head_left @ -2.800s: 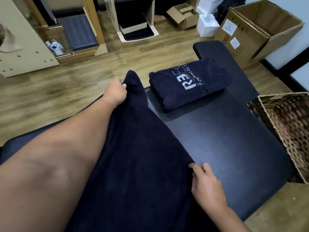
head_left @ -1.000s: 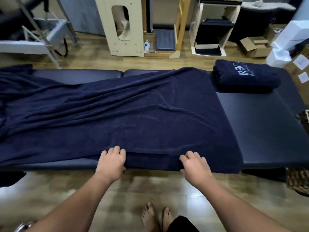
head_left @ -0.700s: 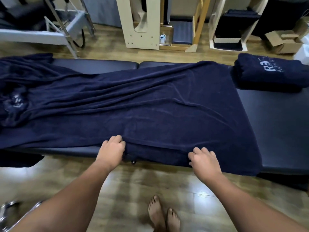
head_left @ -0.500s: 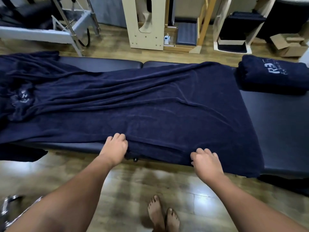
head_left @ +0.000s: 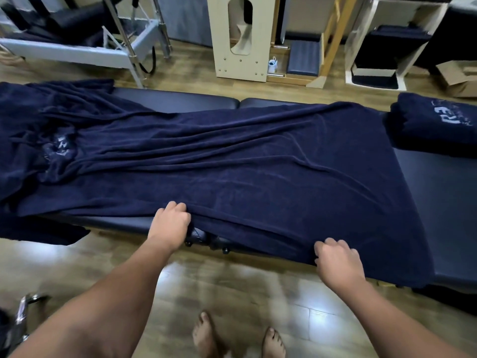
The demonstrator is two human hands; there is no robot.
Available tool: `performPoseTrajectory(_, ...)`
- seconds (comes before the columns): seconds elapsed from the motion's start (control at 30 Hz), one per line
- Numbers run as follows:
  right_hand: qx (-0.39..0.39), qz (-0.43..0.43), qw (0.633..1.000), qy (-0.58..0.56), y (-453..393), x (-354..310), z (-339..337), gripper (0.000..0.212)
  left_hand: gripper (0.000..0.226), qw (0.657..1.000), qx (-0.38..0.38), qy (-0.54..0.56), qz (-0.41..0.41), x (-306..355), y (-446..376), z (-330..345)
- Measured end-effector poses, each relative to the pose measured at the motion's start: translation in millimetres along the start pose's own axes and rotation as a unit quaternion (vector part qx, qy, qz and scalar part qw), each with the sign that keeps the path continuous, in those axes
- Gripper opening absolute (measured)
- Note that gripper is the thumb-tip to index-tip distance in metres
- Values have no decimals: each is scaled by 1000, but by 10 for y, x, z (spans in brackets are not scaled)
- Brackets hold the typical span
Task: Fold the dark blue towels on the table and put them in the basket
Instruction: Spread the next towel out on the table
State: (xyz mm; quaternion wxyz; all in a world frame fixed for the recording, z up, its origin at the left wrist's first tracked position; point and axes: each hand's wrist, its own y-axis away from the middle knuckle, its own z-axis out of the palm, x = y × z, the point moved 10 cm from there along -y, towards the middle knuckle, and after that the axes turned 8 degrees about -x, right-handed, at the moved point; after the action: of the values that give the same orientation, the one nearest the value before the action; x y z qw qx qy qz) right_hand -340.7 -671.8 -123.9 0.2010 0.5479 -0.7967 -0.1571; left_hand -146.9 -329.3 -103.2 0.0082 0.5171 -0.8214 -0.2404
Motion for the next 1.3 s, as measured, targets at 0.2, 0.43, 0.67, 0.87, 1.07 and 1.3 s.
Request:
performPoseTrajectory(0.2,30,-25,999,-17,146,-564,-125,25,28,997,-3,-18,78,-44,-86,-69)
performPoseTrajectory(0.43,40,-128,991,-16,93,-2092,-488,36,29,985,-53,-18,162,-27,348,239)
performPoseTrajectory(0.67,-57,-158,986,6,123,-2377,-382,12,16,943,-199,103,246,1,515,592)
performPoseTrajectory(0.87,-76,-129,986,-72,9,-2147,-705,22,12,954,-133,148,224,-425,102,147)
performPoseTrajectory(1.07,-29,-103,990,-86,-361,-1927,-1084,17,18,961,-128,168,179,-709,-474,-256)
performPoseTrajectory(1.3,-4,-83,986,-148,-1247,-1691,-1544,17,18,973,-92,195,83,-935,-1376,-738)
